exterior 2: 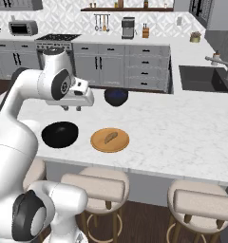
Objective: Pick the chicken drumstick and sweet potato from their plates and place them in the bowl. Then put the bowl in the fridge.
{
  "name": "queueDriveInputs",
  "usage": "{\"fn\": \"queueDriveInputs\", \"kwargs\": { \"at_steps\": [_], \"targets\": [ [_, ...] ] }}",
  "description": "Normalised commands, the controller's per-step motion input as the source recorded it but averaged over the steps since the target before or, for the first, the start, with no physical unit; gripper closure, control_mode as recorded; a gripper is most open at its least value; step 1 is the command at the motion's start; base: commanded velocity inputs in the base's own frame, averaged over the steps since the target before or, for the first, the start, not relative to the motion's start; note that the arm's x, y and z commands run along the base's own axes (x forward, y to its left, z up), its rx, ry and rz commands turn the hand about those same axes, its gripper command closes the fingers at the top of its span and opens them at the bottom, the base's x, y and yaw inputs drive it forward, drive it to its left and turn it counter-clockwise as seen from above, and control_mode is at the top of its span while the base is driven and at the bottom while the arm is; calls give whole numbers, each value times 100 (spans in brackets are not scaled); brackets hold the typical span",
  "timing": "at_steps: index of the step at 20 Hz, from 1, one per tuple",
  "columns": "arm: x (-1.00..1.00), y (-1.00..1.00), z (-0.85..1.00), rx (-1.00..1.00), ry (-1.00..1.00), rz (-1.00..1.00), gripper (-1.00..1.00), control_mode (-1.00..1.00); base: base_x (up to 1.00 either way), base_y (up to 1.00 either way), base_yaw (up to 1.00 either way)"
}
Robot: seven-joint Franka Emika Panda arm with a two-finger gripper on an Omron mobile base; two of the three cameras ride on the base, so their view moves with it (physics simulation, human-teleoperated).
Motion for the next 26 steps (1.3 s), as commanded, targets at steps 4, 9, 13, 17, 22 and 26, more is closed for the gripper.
{"fn": "queueDriveInputs", "kwargs": {
  "at_steps": [4, 9, 13, 17, 22, 26],
  "targets": [
    [-38, -4, -8, 0, -1, 0, -100, -100, 0, 0, 0],
    [8, -25, -62, 2, 14, -2, -100, -100, 0, 0, 0],
    [74, -62, -56, 6, 25, -5, -100, -100, 0, 0, 0],
    [96, -49, -53, 9, 22, -15, -100, -100, 0, 0, 0],
    [100, -28, -54, 5, 20, -18, -100, -100, 0, 0, 0],
    [86, -13, -51, 0, 16, -17, -100, -100, 0, 0, 0]
  ]
}}
